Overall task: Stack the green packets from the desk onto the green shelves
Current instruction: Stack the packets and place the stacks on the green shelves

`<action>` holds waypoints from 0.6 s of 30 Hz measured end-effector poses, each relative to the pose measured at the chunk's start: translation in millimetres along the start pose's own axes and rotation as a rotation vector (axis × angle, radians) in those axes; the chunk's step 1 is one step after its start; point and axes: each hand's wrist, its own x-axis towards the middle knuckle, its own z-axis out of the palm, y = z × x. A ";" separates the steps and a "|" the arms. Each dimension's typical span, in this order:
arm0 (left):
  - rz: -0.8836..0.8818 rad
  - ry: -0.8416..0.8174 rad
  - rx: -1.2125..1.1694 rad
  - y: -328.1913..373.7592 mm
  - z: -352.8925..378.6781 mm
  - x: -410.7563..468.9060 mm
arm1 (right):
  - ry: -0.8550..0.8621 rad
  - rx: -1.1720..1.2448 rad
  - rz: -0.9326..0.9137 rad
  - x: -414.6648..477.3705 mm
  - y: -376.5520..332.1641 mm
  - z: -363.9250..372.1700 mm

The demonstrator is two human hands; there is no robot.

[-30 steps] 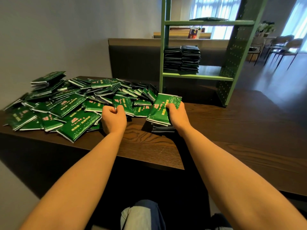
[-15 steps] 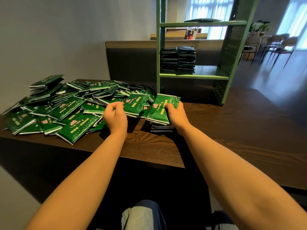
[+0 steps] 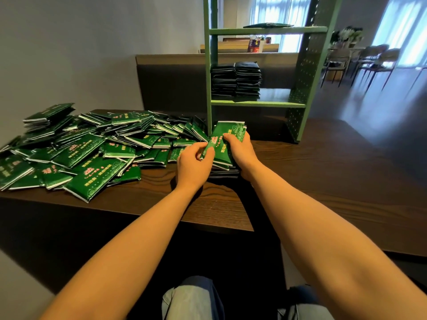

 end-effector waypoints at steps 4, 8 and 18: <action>-0.062 0.034 0.219 -16.3 -8.6 16.2 | 0.097 0.001 0.006 7.6 11.0 -11.4; -0.216 -0.077 0.624 -39.3 -15.3 26.1 | 0.103 -0.005 0.017 9.5 15.9 -13.1; -0.254 -0.095 0.720 -40.7 -12.5 22.3 | 0.057 -0.035 -0.096 5.5 19.7 -16.1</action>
